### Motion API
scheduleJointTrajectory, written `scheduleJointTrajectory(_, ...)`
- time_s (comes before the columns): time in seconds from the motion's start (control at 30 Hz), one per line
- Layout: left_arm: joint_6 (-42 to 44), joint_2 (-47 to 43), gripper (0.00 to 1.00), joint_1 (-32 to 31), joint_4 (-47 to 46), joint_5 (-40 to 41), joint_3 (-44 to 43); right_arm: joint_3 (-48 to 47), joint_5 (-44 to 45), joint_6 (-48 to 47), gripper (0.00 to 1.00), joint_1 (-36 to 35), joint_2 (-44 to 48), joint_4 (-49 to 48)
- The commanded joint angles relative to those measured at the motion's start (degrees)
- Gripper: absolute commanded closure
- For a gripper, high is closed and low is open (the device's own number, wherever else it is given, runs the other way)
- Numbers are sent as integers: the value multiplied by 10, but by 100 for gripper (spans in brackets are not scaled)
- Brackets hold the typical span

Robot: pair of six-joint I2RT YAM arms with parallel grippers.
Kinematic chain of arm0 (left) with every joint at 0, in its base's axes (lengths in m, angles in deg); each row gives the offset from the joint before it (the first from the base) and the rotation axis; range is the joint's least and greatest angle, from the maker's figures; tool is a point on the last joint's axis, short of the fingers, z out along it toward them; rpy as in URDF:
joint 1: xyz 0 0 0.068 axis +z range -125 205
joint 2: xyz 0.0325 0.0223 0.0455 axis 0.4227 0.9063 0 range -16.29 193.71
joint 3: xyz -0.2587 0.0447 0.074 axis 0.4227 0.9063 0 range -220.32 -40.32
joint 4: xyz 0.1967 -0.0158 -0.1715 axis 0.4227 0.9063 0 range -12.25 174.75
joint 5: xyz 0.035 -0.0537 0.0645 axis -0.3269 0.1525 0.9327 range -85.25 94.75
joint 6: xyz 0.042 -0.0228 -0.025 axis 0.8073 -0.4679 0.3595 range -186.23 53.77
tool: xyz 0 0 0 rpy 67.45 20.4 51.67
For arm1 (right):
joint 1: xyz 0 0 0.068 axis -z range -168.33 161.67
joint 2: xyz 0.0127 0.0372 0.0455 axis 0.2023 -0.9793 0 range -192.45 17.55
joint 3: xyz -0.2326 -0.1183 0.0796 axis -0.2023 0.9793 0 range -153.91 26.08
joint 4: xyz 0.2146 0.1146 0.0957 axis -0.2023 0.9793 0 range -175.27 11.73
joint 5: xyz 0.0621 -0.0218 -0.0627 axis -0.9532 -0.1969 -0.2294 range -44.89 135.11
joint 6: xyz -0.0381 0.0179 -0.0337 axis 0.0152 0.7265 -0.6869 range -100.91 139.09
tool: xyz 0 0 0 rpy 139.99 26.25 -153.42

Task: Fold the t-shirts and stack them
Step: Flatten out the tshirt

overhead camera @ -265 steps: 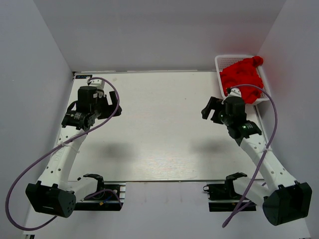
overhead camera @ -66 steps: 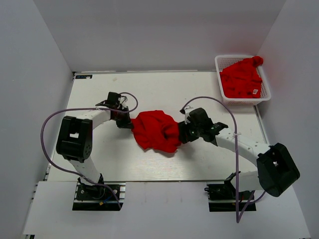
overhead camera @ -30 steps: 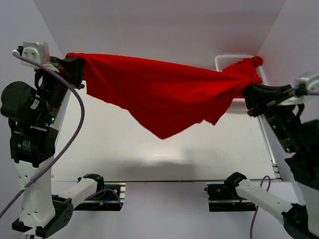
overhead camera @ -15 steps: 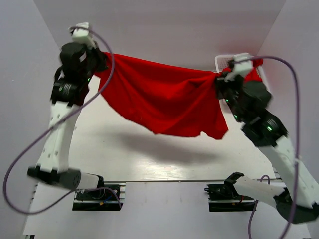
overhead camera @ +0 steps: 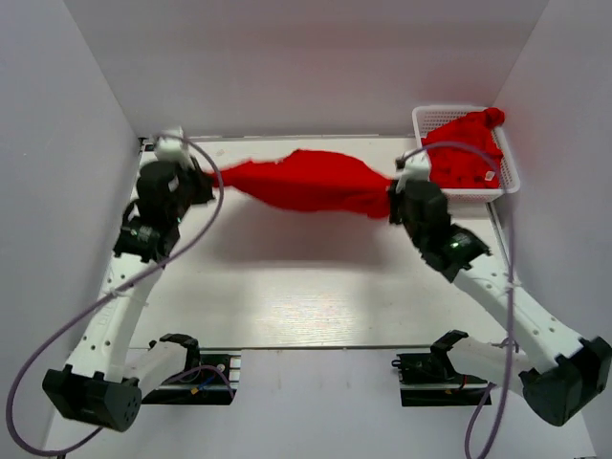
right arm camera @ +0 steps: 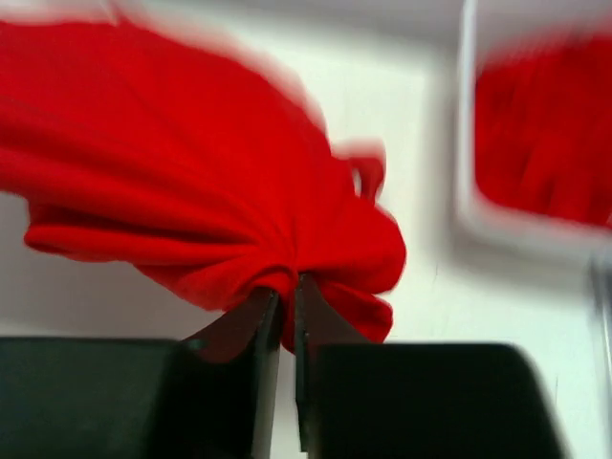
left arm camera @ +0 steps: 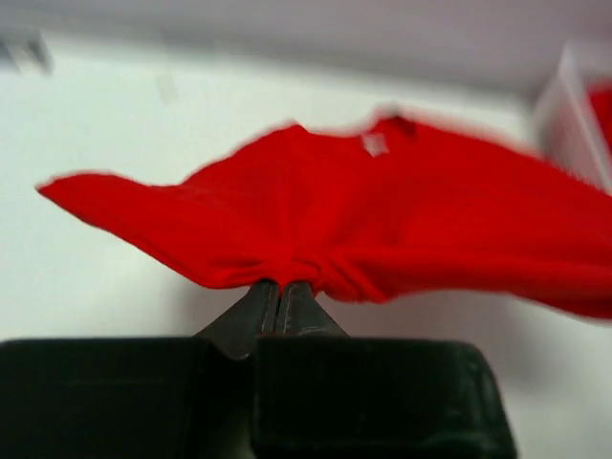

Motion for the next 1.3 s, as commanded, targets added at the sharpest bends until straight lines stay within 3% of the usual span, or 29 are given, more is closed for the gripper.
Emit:
scheduleJointTrajectory(0.0, -72, -34, 99, -3, -17, -120, 173, 151, 2, 119, 86, 19, 0, 32)
scheduleJointTrajectory(0.03, -89, -47, 92, -3, -4, -158, 222, 196, 5, 134, 76, 22, 2, 36)
scheduleJointTrajectory(0.07, -89, -52, 59, -8, 18, -181, 241, 226, 8, 165, 42, 31, 6, 61)
scheduleJointTrajectory(0.1, -89, -58, 41, -8, 36, -188, 253, 236, 10, 173, 23, 32, 11, 72)
scheduleJointTrajectory(0.13, -89, -65, 4, -8, 52, -188, 260, 238, 16, 182, 10, 34, 13, 92)
scheduleJointTrajectory(0.17, -89, -81, 0, -8, 70, -176, 260, 226, 28, 186, 10, 39, 20, 100)
scheduleJointTrajectory(0.4, -83, -94, 0, -8, 146, -43, 182, 142, -44, 194, 10, 42, -1, 189)
scheduleJointTrajectory(0.6, -105, 71, 0, 0, 191, -13, 129, 126, -131, 227, 10, 42, -44, 210)
scheduleJointTrajectory(0.97, -112, 253, 0, 0, 95, -30, 113, 178, -190, 301, 10, 43, -107, 102)
scheduleJointTrajectory(1.27, -117, 295, 0, -5, 46, -74, 180, 152, -202, 297, 10, 65, -227, 48)
